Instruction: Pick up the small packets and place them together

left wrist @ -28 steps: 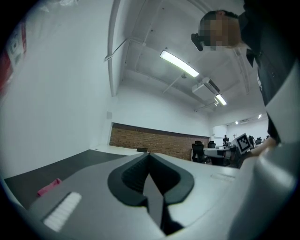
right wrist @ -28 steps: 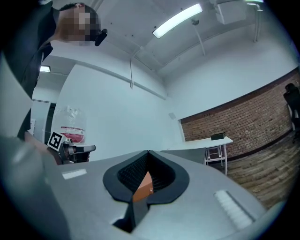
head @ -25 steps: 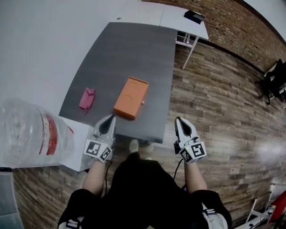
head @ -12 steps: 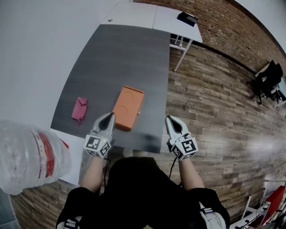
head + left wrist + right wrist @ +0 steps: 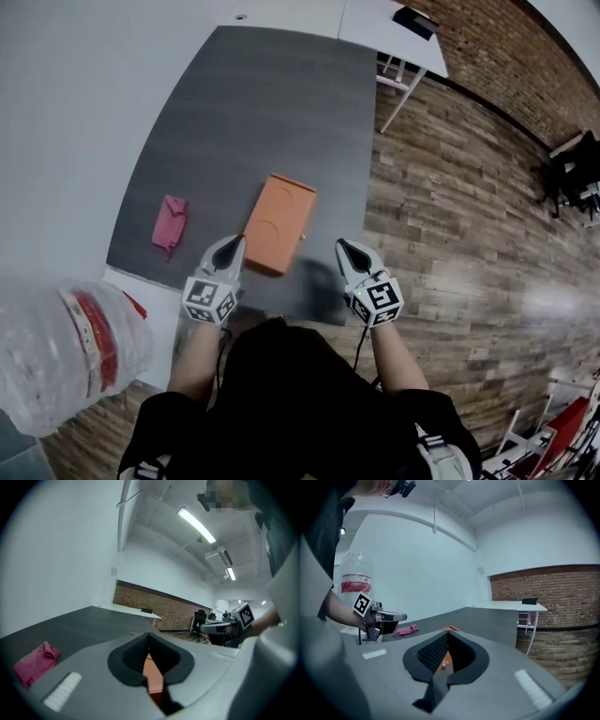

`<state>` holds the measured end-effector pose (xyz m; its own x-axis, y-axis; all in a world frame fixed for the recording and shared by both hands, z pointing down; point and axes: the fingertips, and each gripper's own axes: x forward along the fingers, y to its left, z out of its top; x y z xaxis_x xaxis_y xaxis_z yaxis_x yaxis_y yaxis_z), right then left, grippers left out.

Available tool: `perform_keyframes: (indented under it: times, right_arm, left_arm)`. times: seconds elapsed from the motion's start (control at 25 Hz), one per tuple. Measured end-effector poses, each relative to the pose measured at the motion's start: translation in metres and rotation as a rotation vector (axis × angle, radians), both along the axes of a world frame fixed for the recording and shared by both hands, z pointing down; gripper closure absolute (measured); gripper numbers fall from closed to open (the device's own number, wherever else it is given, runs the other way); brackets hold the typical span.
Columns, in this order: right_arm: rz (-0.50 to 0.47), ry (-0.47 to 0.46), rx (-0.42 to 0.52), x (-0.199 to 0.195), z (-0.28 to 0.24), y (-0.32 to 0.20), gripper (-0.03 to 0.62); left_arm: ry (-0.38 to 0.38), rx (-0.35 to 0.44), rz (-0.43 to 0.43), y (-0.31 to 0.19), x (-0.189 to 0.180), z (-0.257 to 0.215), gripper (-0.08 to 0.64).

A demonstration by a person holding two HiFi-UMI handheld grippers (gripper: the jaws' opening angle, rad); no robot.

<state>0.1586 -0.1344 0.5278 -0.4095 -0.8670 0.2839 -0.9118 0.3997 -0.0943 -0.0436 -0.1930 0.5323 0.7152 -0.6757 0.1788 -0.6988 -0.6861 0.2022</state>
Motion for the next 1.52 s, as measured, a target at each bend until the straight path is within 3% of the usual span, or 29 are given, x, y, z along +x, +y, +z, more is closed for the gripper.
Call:
perform_keyframes:
  times: [0.28, 0.56, 0.72, 0.84, 1.52]
  right_arm:
    - [-0.081, 0.059, -0.086, -0.02, 0.041, -0.014, 0.583]
    - [-0.243, 0.265, -0.147, -0.045, 0.093, -0.021, 0.543]
    - [-0.29, 0.278, -0.181, -0.051, 0.114, -0.026, 0.524]
    - [-0.341, 0.281, -0.205, -0.057, 0.125, -0.029, 0.474]
    - [-0.503, 0.389, -0.22, -0.066, 0.142, -0.032, 0.488]
  left_arm:
    - [-0.035, -0.066, 0.023, 0.002, 0.006, 0.025, 0.561]
    - [-0.057, -0.123, 0.044, 0.01, 0.008, 0.047, 0.561]
    - [-0.06, -0.145, 0.041, 0.013, 0.003, 0.053, 0.561]
    - [-0.066, -0.157, 0.045, 0.015, 0.002, 0.056, 0.561]
    - [-0.083, -0.162, 0.097, 0.027, 0.014, 0.058, 0.561]
